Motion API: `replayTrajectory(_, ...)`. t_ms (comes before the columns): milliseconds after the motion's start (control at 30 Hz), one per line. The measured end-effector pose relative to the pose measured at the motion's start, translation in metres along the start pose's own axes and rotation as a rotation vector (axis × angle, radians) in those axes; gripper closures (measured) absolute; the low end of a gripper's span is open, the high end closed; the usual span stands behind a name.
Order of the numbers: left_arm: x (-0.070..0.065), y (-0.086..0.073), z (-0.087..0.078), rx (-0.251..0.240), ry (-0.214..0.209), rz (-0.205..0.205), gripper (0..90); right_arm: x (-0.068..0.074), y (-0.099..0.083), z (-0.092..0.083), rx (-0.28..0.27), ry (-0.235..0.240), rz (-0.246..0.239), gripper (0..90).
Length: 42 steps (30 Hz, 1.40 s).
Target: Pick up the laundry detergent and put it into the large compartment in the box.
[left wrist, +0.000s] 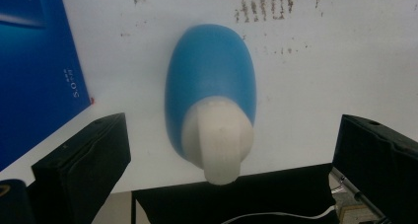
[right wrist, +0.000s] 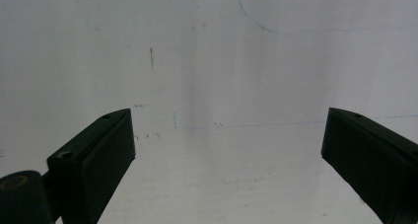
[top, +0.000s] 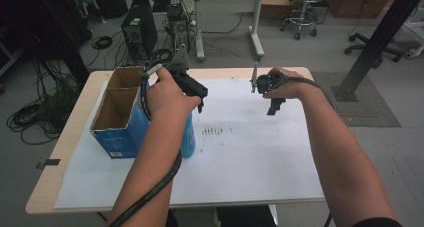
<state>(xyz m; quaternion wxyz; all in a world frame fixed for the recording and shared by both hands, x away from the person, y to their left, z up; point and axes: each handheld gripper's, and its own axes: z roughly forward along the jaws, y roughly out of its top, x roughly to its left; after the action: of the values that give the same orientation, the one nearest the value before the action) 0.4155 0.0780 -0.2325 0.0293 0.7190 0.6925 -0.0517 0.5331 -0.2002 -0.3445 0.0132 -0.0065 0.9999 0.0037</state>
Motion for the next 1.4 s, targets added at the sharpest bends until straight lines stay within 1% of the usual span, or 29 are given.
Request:
replayTrajectory(67,0.001,0.0,0.002,0.002,0.001,-0.003,1.2,0.001,0.0,-0.001,-0.003,-0.005,-0.006,6.0)
replayTrajectory(300,0.002,-0.001,0.011,0.008,-0.01,-0.002,1.3,0.003,-0.002,-0.001,0.004,-0.002,-0.004,6.1)
replayTrajectory(533,0.005,-0.002,0.018,0.007,-0.018,-0.01,1.2,0.004,-0.002,-0.002,0.0,-0.004,-0.008,6.1)
replayTrajectory(667,0.006,-0.002,0.021,0.012,-0.016,-0.006,1.3,0.005,-0.002,-0.001,-0.01,-0.003,-0.007,6.1)
replayTrajectory(933,0.006,-0.001,0.03,0.014,-0.012,-0.006,1.2,0.007,0.0,0.002,-0.005,0.002,-0.008,6.1)
replayTrajectory(1200,0.006,0.0,0.042,0.022,-0.015,-0.006,1.3,0.008,0.001,0.001,-0.005,0.0,-0.01,6.2)
replayTrajectory(1400,0.005,0.002,0.048,0.027,-0.008,-0.003,1.3,0.009,0.001,0.001,-0.002,0.001,-0.013,6.1)
